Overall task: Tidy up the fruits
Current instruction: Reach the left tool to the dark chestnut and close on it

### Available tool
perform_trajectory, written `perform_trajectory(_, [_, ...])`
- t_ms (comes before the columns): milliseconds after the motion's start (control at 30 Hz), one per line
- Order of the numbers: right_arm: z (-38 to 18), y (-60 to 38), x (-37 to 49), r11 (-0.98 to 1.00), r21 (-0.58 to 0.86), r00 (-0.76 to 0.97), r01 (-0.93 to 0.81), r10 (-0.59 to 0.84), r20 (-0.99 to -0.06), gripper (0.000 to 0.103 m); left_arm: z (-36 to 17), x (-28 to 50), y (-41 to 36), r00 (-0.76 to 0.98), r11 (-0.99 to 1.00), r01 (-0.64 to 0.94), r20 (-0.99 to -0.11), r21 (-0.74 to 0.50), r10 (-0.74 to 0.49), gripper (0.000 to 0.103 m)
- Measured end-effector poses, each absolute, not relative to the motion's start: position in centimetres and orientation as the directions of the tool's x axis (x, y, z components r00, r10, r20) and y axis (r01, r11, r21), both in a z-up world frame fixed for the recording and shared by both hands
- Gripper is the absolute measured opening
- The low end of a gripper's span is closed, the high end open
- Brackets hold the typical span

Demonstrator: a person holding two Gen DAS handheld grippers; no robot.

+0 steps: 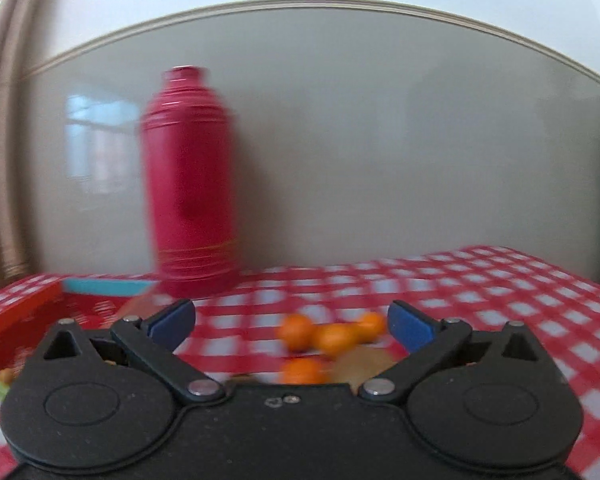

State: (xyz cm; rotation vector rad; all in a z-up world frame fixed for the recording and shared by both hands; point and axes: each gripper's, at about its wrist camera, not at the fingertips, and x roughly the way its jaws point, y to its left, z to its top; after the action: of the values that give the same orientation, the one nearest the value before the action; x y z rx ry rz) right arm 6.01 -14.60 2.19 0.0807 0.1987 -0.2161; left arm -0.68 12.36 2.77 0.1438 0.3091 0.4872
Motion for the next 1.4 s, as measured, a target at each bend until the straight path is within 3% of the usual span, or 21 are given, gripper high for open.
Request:
perform_trajectory(200, [2.2,-18.4,5.5,0.921,0.085,0.906,0.380,-0.352,-0.234,0.097,2.8,-0.1,7.2,0.901,0.918,-0.302,-0.238,0.257,0.364,0.103])
perform_trajectory(467, [2.3,-22.0,4.3,0.887,0.073,0.873,0.456,-0.430,-0.229,0.097,2.6,0.8,0.8,0.952,0.939,-0.131,-0.225,0.317,0.208,0.103])
perform_trajectory(833, [2.0,-26.2,2.7,0.806,0.010,0.791,0.592,-0.578,-0.201,0.097,2.4,5.3,-5.0,0.937,0.968,0.090,-0.350,0.235,-0.002,0.103])
perform_trajectory(1133, [1.8,-28.3,2.0,0.789,0.015,0.773,0.615,-0.598,-0.213,0.097,1.4,9.6,-8.1,0.902,0.964,0.180,-0.424,0.197,-0.082,0.102])
perform_trajectory(1267, [1.9,-28.9,2.0,0.786,0.039,0.773,0.617,-0.595,-0.220,0.097,0.6,11.7,-9.1,0.871,0.962,0.207,-0.482,0.181,-0.096,0.084])
perform_trajectory(1400, [1.9,-29.0,1.9,0.794,0.048,0.781,0.606,-0.584,-0.221,0.097,-0.2,13.0,-9.3,0.853,0.965,0.199,-0.515,0.168,-0.086,0.083])
